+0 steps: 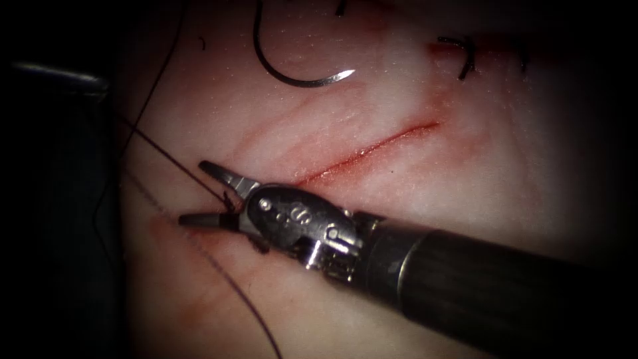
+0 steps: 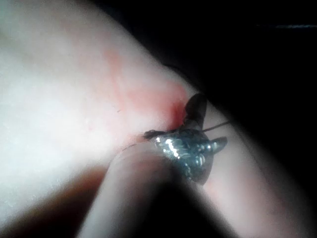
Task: Wound Closure
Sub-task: With the right cutter, cut the suture.
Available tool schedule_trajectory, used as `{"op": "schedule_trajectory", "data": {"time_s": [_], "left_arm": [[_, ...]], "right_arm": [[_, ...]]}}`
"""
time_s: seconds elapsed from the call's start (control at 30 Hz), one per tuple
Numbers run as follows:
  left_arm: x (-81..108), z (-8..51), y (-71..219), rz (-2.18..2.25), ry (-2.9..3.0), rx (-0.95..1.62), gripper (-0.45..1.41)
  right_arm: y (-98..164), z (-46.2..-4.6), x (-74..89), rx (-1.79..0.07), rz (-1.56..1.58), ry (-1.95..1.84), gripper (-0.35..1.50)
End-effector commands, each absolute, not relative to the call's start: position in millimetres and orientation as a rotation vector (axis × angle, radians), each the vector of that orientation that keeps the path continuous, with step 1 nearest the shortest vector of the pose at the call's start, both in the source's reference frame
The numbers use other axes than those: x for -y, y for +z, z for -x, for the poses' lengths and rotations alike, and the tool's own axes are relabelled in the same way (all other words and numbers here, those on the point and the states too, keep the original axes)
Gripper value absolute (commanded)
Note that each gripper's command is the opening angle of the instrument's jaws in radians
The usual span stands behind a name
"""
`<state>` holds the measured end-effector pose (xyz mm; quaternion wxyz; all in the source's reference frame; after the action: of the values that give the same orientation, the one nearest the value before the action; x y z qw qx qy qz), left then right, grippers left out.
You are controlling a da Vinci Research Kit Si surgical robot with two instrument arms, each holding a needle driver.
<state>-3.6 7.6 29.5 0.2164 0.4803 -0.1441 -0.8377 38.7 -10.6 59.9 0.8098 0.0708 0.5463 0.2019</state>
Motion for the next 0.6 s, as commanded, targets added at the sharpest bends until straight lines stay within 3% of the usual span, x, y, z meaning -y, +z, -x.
{"op": "schedule_trajectory", "data": {"time_s": [0.03, 0.6], "left_arm": [[-8.3, 4.2, 29.6, -1.329, -2.315, 0.41, -0.35], [-7.8, 4.6, 29.3, -1.331, -2.306, 0.413, -0.35]], "right_arm": [[60.5, -39.7, 10.1, -1.17, -0.145, 0.428, 0.98], [60.6, -41.5, 9.5, -1.159, -0.135, 0.444, 0.94]]}}
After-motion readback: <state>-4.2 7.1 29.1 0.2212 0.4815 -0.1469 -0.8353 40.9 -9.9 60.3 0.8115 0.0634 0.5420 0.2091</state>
